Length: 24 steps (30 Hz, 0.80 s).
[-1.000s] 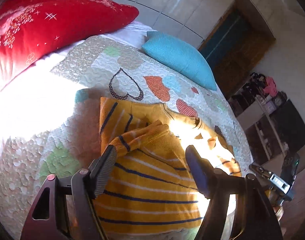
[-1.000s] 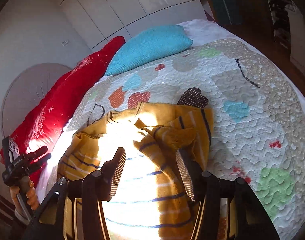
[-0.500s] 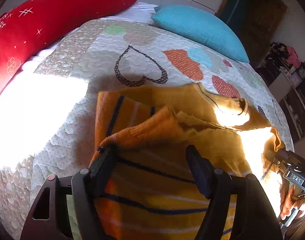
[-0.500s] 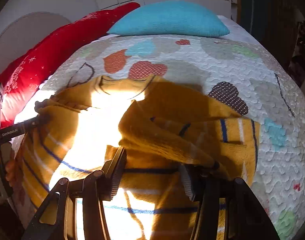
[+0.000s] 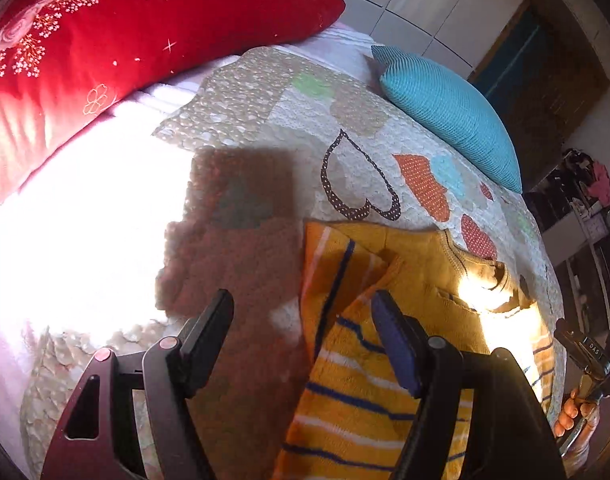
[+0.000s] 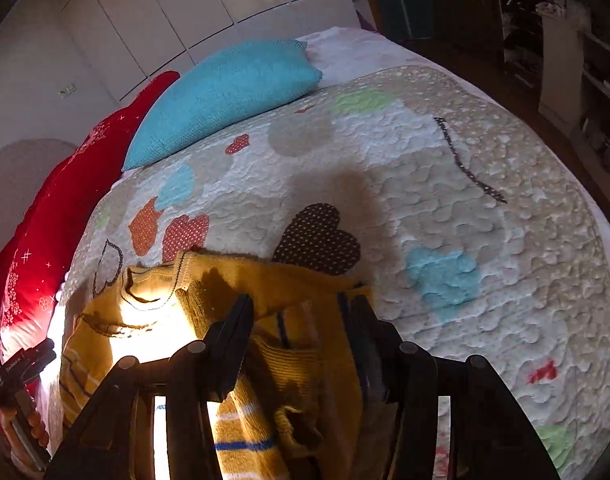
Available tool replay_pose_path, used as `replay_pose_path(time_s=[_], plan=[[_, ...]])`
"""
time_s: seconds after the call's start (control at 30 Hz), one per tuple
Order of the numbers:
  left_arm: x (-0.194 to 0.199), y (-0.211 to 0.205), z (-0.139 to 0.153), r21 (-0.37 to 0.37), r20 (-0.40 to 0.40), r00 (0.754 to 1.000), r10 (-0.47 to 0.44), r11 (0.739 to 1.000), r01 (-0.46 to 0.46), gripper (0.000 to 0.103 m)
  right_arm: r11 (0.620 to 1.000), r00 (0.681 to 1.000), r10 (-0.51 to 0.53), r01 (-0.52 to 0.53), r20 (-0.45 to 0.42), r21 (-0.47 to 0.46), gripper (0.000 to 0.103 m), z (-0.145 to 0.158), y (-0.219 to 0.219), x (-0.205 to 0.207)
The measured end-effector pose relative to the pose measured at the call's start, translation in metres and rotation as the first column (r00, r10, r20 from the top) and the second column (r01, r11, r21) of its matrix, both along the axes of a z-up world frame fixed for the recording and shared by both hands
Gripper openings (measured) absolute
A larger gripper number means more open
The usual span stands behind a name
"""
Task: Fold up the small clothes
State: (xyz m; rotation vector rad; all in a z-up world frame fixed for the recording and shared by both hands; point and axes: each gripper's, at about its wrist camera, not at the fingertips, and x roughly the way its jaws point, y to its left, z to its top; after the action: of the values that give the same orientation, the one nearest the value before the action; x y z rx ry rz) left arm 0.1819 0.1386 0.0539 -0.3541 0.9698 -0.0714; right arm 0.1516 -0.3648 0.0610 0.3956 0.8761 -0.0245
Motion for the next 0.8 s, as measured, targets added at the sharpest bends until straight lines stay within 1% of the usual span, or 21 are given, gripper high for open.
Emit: replay_pose_path(time_s=[0.07,0.13,0.17,0.23,0.27,0.33,0.4,0.47,0.53,0.57,0.6,0.63,0.67,0.7,0.73,0.8], plan=[[-0.022,0.0,0.011,0.052,0.016,1.0,-0.016,0.999,0.015,0.07,1.0,1.0,-0.003,0.003,0.018,-0.014,0.055,0.012,-0.006,-0.02],[-0.046,-0.003,0.019,0.092,0.029,0.999,-0.035,0.995,0.032,0.071,1.0,0.999,0.02,-0.02,0.038,-0.015,0.055,0.023,-0.003,-0.042],[-0.059,-0.004,0.022,0.099,0.035,0.998,-0.043,0.994,0.04,0.071,0.999,0.998,0.04,-0.04,0.049,-0.012,0.055,0.026,0.0,-0.054],[-0.084,-0.008,0.024,0.097,0.044,0.997,-0.057,0.994,0.052,0.078,0.996,0.994,0.086,-0.086,0.061,0.0,0.056,0.027,0.012,-0.076],[-0.096,-0.01,0.024,0.096,0.047,0.997,-0.056,0.994,0.051,0.079,0.994,0.992,0.107,-0.107,0.061,0.008,0.056,0.025,0.02,-0.087],[-0.116,-0.014,0.02,0.091,0.049,0.997,-0.054,0.995,0.05,0.08,0.99,0.989,0.138,-0.139,0.059,0.018,0.057,0.015,0.035,-0.108],[-0.13,-0.02,0.012,0.095,0.044,0.997,-0.059,0.994,0.055,0.08,0.987,0.986,0.163,-0.163,0.043,-0.004,0.057,0.0,0.047,-0.124],[-0.135,-0.024,-0.001,0.103,0.019,0.998,-0.063,0.993,0.061,0.08,0.982,0.983,0.184,-0.184,-0.008,-0.037,0.057,-0.019,0.055,-0.133],[-0.136,-0.027,-0.016,0.125,-0.007,0.998,-0.058,0.99,0.059,0.08,0.984,0.987,0.146,-0.152,-0.071,-0.09,0.057,-0.037,0.052,-0.138],[-0.135,-0.028,-0.022,0.151,-0.008,0.999,-0.054,0.987,0.054,0.08,0.984,0.989,0.11,-0.122,-0.094,-0.13,0.056,-0.045,0.046,-0.14],[-0.133,-0.028,-0.029,0.199,-0.018,0.999,-0.045,0.979,0.048,0.08,0.984,0.992,0.087,-0.101,-0.095,-0.148,0.056,-0.049,0.038,-0.142],[-0.13,-0.028,-0.035,0.261,-0.036,0.999,-0.028,0.965,0.037,0.08,0.988,0.994,0.078,-0.088,-0.08,-0.128,0.056,-0.049,0.03,-0.146],[-0.127,-0.025,-0.042,0.306,-0.051,0.999,-0.008,0.952,0.024,0.08,0.991,0.995,0.053,-0.062,-0.08,-0.114,0.056,-0.048,0.022,-0.15],[-0.126,-0.018,-0.046,0.301,-0.058,0.998,0.005,0.953,0.013,0.08,0.993,0.996,0.033,-0.042,-0.081,-0.109,0.058,-0.045,0.016,-0.154],[-0.127,-0.011,-0.046,0.259,-0.06,0.998,0.014,0.966,0.002,0.08,0.994,0.997,0.025,-0.033,-0.078,-0.105,0.058,-0.042,0.013,-0.158],[-0.131,-0.001,-0.041,0.203,-0.057,0.998,0.041,0.979,-0.029,0.08,0.989,0.997,-0.009,-0.001,-0.07,-0.146,0.06,-0.034,0.008,-0.167]])
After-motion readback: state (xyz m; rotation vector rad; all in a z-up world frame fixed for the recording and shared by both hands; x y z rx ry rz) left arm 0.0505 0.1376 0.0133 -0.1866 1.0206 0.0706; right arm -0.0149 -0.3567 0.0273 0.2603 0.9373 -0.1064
